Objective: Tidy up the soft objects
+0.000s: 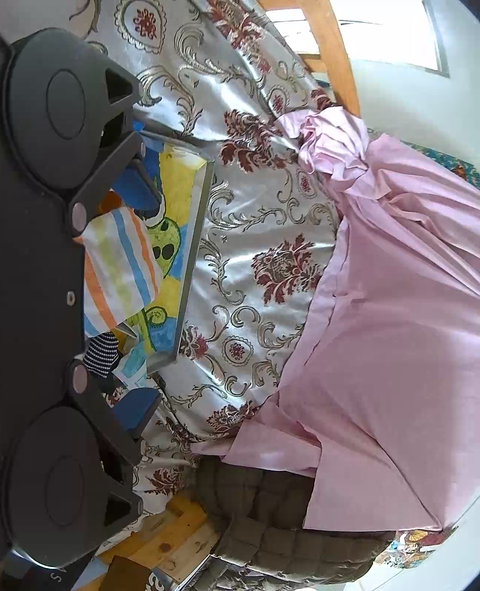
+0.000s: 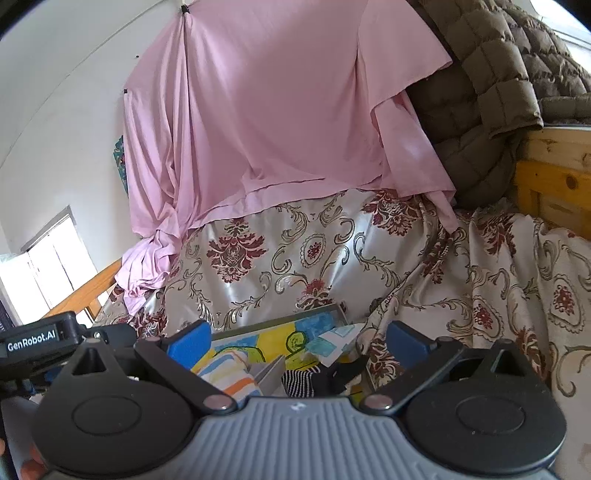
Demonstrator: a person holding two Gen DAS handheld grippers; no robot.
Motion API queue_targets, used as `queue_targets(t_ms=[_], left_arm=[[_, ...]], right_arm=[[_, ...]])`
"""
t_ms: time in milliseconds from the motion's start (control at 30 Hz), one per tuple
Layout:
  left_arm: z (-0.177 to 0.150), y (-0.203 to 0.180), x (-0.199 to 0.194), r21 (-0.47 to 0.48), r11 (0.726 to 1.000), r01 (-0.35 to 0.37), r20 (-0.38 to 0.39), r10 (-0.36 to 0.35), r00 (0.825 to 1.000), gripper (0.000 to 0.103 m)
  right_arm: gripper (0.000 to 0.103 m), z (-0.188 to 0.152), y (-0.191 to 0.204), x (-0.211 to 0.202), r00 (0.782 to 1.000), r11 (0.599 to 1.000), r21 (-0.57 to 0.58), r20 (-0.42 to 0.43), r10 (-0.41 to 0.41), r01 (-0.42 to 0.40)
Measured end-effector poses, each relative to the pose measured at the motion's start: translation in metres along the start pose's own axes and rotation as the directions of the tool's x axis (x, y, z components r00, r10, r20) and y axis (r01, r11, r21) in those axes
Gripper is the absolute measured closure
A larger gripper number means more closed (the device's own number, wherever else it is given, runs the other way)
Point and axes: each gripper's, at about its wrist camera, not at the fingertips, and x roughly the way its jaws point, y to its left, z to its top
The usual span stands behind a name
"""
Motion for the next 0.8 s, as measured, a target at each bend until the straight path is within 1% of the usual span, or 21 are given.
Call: queue_targets(t_ms=[133,300,367,500,633,800], left_arm=[[-0.008,0.000,-0.014,0.003,1.000,-0.009,0.031,0.009,0.999,0.001],[-0.023,0.005,-0.028,-0.020,0.999,-0.033,0.063,0.034,0.997,0.001],[-0.029,0.007,-0.035,-0.023,0.999,-0.049,0.077,0.051,0.996,0.001],[-0.043,0.006,-0.048,0.000,0.996,-0.089,0.110,0.088,0.990,0.001],[-0.055,0.006,-0.057,0.001,0.994,-0.111,0.107,0.110,0.988,0.001],[-0.063,0.004,-0.066,0.001,0.993,-0.122,0.099,0.122,0.988,0.001]], right_arm=[[0.000,-0.006,0.002,-0.015,1.000,1.000,-0.014,0.014,-0.014,0.014],[0.000,-0.015,0.002,-0.029,0.999,0.999,-0.036,0.011,-0.031,0.031],[0.000,-0.020,0.002,-0.035,0.999,0.999,-0.038,0.011,-0.033,0.034],[0.000,-0.030,0.004,-0.047,1.000,0.998,-0.058,0.004,-0.023,0.024],[0.000,-0.036,0.010,-0.057,1.000,0.995,-0.100,0.001,-0.015,0.015],[0.000,-0.041,0.015,-0.071,1.000,0.994,-0.110,0.008,0.006,-0.005]])
